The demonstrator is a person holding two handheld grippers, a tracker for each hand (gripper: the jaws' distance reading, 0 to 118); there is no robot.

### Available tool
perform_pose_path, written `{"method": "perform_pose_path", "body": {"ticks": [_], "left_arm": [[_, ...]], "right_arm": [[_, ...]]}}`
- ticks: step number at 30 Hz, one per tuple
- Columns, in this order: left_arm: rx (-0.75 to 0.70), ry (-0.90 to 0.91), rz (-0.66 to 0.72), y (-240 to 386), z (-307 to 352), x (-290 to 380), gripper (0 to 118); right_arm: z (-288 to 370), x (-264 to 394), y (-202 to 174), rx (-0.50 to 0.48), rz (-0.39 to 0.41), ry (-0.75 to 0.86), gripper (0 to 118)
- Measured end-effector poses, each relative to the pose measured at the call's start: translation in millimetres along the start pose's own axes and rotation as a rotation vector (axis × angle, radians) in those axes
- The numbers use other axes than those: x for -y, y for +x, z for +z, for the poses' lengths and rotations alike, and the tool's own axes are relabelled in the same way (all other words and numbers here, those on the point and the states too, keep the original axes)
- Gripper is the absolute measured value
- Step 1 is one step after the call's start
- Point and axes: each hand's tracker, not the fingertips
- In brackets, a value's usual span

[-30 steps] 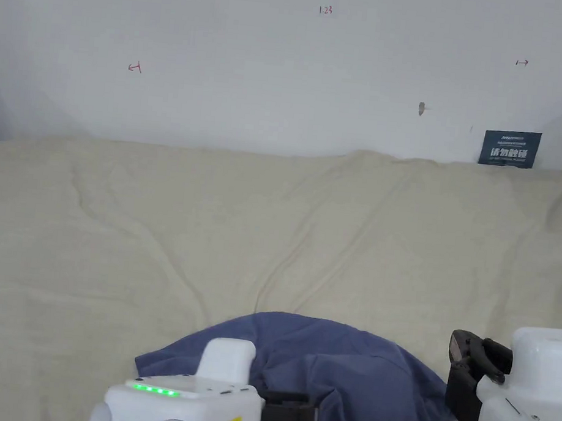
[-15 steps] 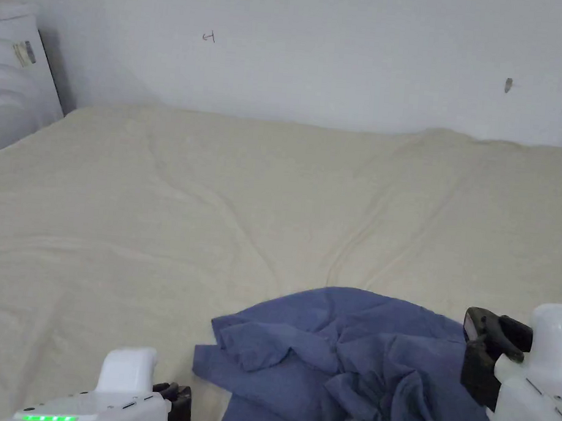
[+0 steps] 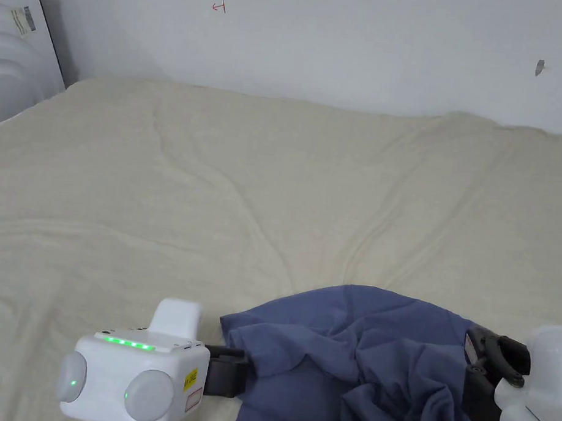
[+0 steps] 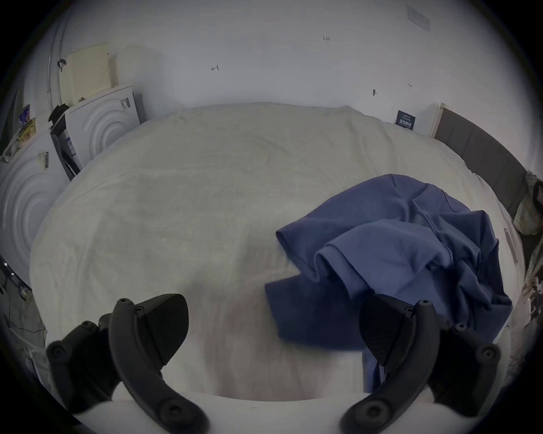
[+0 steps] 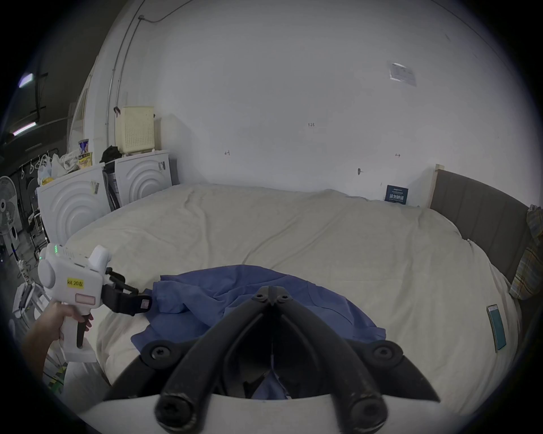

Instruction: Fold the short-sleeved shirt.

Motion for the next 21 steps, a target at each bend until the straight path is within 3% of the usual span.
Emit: {"method": "perform_pose_path", "body": {"ticks": [1, 2, 5, 7, 8, 9, 16, 21], "left_arm": [[0.029, -0.019, 0.011, 1, -7, 1, 111], [0.046, -0.049, 0.007, 2, -11, 4, 98], [-0.002, 0.028, -0.084, 14, -1, 17, 83], [0.044, 0.045, -0.077, 13, 6, 20, 53], [0.053, 0.086, -0.093, 14, 10, 23, 24], [0.055, 0.099, -0.098, 15, 11, 24, 8], [0.059, 0.105, -0.117, 13, 29, 12, 6], [0.086, 0.119, -0.144, 18, 49, 9, 5]], "right_arm": [[-2, 1, -1, -0.002, 0.003, -0.005, 0], [-4, 2, -1, -0.005, 0.007, -0.013, 0], [-7, 4, -3, -0.006, 0.033, -0.029, 0], [-11, 5, -3, -0.001, 0.039, -0.039, 0], [-12, 5, -3, 0.000, 0.036, -0.043, 0], [-13, 6, -2, -0.003, 0.030, -0.045, 0], [-21, -13, 6, -0.064, 0.004, -0.058, 0], [-52, -51, 14, -0.240, 0.007, -0.131, 0]]}}
